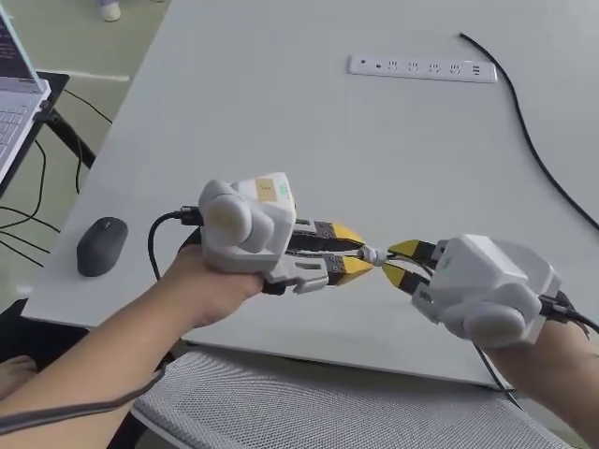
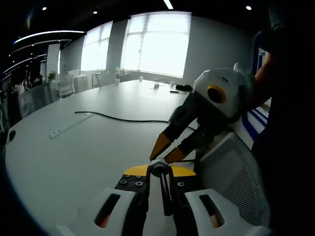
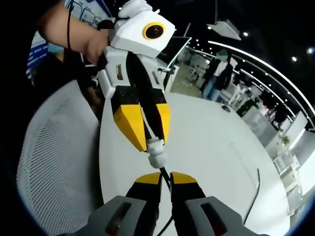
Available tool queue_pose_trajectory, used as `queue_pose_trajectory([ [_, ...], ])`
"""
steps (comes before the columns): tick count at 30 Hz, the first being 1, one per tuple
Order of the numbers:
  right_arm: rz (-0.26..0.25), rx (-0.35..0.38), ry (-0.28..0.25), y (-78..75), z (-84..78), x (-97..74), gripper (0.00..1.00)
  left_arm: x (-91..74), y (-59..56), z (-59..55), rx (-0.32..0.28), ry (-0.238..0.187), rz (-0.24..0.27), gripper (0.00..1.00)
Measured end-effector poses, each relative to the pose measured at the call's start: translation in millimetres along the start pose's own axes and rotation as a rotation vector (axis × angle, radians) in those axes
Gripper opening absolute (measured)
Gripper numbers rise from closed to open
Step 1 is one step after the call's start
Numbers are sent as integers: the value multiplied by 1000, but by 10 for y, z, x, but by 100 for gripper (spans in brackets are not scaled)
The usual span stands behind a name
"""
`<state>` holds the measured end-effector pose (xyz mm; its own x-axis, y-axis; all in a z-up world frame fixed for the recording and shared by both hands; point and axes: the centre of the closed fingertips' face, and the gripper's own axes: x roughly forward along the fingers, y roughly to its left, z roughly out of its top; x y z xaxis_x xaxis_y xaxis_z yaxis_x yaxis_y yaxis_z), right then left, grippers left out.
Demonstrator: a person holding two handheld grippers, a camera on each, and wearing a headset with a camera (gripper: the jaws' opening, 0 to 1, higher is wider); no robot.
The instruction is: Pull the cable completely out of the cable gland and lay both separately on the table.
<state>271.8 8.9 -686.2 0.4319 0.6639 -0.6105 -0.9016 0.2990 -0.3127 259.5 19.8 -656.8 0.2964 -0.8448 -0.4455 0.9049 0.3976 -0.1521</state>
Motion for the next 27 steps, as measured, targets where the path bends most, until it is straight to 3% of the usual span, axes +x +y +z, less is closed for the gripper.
queue_pose_trajectory([
  [5, 2, 15, -13, -7, -7, -12, 1, 10, -8, 13, -4, -4, 0, 15],
  [11, -9, 109, -31, -49, -23, -16, 0, 22, -1, 39, -3, -9, 2, 15],
  [19, -27, 186, -18, -131, -135, -18, 0, 21, -2, 88, -3, -20, 4, 15],
  [27, -24, 325, 18, -150, -326, -10, 0, -2, 9, 133, -1, -26, 15, 15],
])
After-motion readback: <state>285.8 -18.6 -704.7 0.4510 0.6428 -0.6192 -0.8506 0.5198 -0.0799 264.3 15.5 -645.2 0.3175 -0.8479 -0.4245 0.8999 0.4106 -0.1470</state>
